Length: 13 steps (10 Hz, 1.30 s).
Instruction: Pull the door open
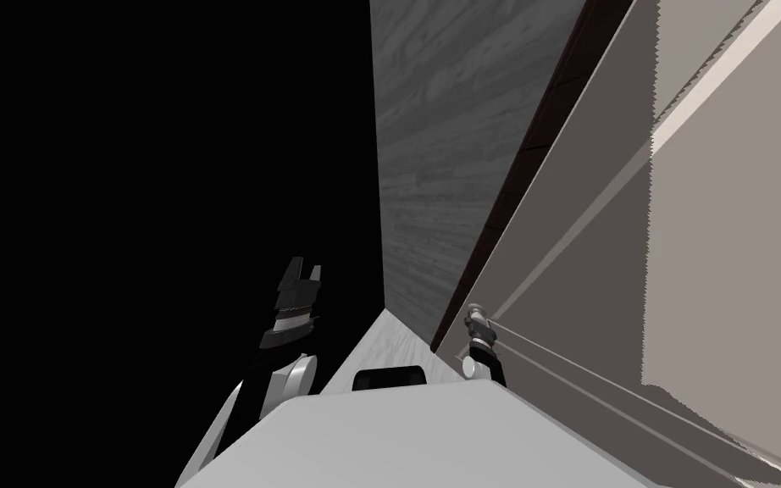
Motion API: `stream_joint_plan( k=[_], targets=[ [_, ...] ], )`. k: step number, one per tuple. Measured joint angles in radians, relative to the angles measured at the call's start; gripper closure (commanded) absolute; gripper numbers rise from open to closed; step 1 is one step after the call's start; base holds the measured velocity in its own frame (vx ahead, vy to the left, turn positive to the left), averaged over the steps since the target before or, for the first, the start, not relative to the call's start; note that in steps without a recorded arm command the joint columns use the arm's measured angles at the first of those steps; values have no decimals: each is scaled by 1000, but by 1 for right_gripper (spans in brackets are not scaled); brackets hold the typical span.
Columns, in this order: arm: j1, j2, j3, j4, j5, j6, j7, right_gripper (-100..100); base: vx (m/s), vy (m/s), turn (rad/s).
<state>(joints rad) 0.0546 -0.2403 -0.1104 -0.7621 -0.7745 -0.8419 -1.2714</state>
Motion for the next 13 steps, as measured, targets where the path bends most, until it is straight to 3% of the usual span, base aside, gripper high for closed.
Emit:
stream_joint_plan(
  k=[6, 10, 13],
  targets=[
    [16, -27, 42, -7, 25, 3, -47, 100, -168, 66, 48],
    [29, -57, 96, -7, 54, 1, -111, 100, -197, 0, 97],
    [30, -65, 117, -8, 66, -2, -128, 100, -205, 16, 54]
  ],
)
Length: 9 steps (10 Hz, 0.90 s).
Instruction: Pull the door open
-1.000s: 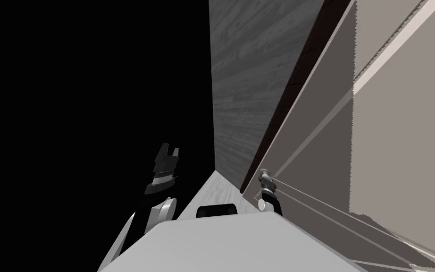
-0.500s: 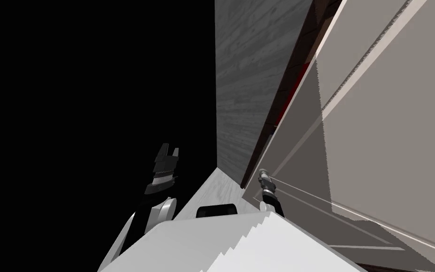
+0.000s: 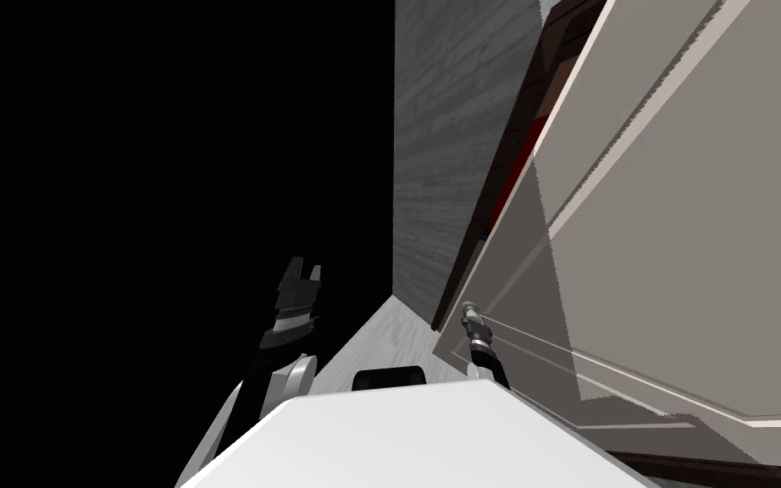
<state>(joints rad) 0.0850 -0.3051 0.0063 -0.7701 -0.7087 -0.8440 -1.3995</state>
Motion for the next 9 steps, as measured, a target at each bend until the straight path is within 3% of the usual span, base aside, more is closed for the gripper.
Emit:
stream_joint_plan(
  k=[5, 7, 9],
  targets=[
    [21, -19, 75, -40, 41, 4, -41, 100, -263, -9, 80],
    [31, -20, 94, -48, 51, 8, -50, 100, -144, -5, 52],
    [39, -35, 118, -56, 64, -1, -71, 100, -269, -19, 94]
  ],
)
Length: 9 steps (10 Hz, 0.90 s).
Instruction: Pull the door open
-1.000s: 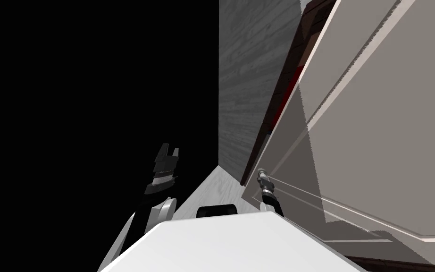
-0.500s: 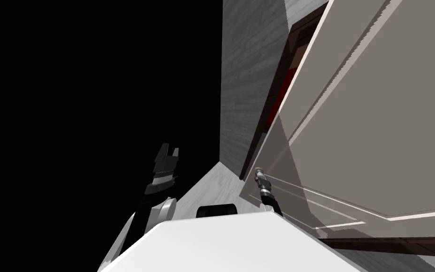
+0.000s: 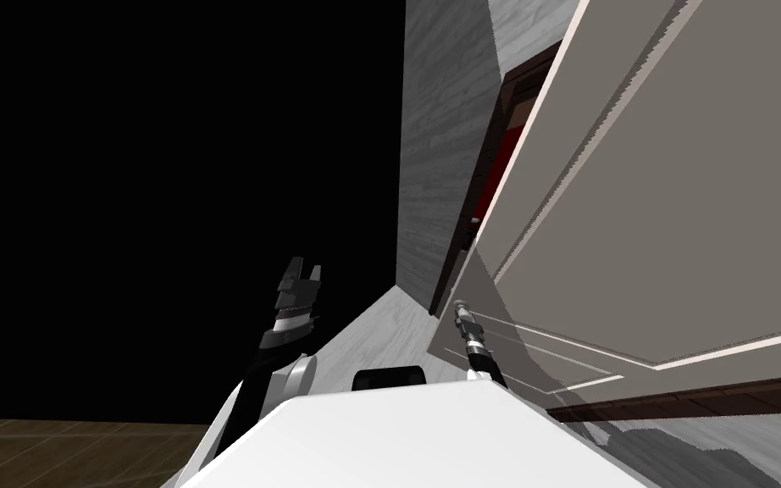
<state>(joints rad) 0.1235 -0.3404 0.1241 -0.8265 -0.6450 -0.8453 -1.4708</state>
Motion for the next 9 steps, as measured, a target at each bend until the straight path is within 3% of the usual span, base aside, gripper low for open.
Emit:
stream_joint_plan(
  k=[6, 7, 9],
  targets=[
    [36, -48, 80, -29, 43, -25, -69, 100, -201, -8, 63],
    [38, -46, 85, -27, 44, -23, -72, 100, -165, -27, 98],
    [47, -62, 100, -33, 53, -36, -89, 100, -217, -16, 115]
  ],
)
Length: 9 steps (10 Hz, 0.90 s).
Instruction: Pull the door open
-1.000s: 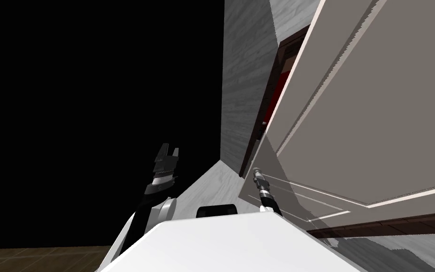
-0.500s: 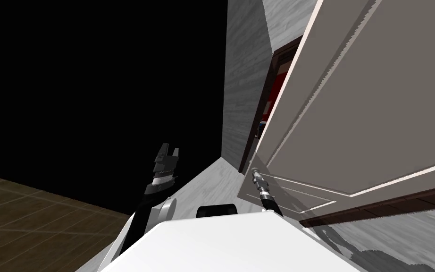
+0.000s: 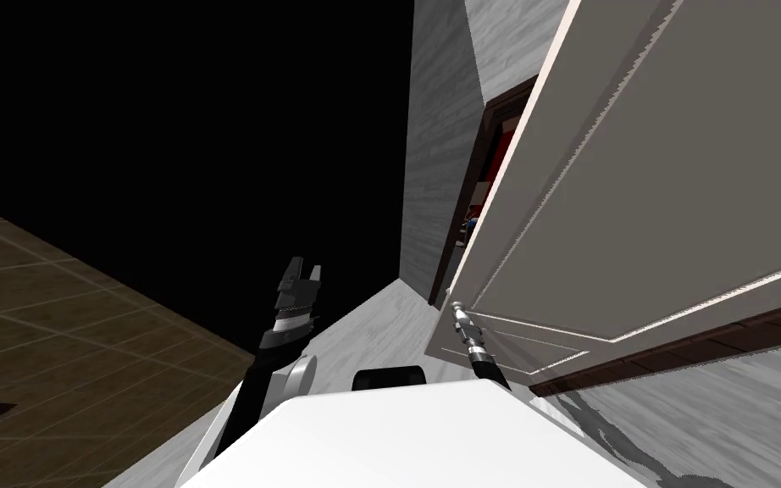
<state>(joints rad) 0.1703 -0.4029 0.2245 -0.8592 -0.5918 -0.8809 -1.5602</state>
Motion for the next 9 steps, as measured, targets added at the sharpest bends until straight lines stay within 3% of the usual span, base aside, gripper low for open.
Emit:
stream_joint_plan(
  k=[6, 9],
  targets=[
    [39, -50, 61, -13, 33, -46, -64, 100, -200, -26, 84],
    [46, -62, 81, -4, 44, -64, -84, 100, -141, -20, 86]
  ],
)
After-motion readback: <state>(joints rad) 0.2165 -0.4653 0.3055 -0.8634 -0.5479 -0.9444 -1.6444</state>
